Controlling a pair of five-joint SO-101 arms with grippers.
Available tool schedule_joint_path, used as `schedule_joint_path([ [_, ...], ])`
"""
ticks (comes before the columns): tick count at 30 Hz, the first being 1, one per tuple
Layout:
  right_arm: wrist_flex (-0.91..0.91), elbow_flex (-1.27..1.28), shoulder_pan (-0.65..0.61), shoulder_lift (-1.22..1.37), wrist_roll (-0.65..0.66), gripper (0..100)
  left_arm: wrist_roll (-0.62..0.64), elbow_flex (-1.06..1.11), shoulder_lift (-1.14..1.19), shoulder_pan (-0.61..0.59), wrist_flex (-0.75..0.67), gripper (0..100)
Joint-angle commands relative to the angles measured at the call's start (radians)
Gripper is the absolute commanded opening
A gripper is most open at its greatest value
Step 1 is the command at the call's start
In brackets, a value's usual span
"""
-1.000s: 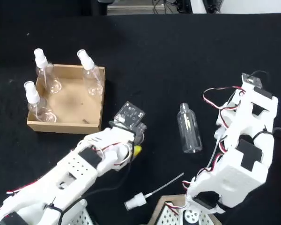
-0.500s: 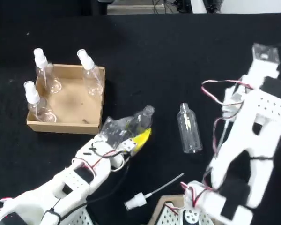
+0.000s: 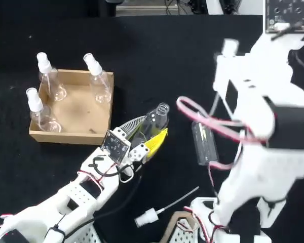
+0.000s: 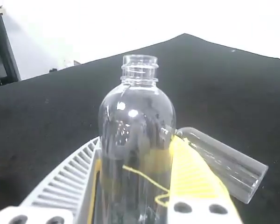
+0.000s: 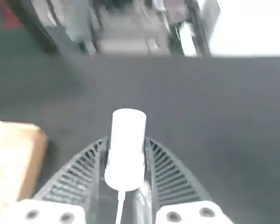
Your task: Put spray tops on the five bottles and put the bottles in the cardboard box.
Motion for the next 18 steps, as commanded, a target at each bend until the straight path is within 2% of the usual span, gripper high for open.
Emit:
schedule_joint_path([
  [1, -0.002, -0.116, -0.086, -0.042, -0.008, 1.5, -0.003, 0.004, -0.021, 0.007, -0.034, 3],
  [8, -0.118, -0.157, -0.173, -0.044, -0.008, 1.5, -0.005, 0.025, -0.012, 0.002, -0.311, 3],
  [12, -0.178, -0.153, -0.215, -0.042, -0.008, 1.4, -0.003, 0.025, -0.012, 0.012, -0.265, 3],
  [18, -0.232, -0.150, -0.216, -0.036, -0.008, 1.5, -0.003, 0.025, -0.021, 0.008, -0.269, 3],
])
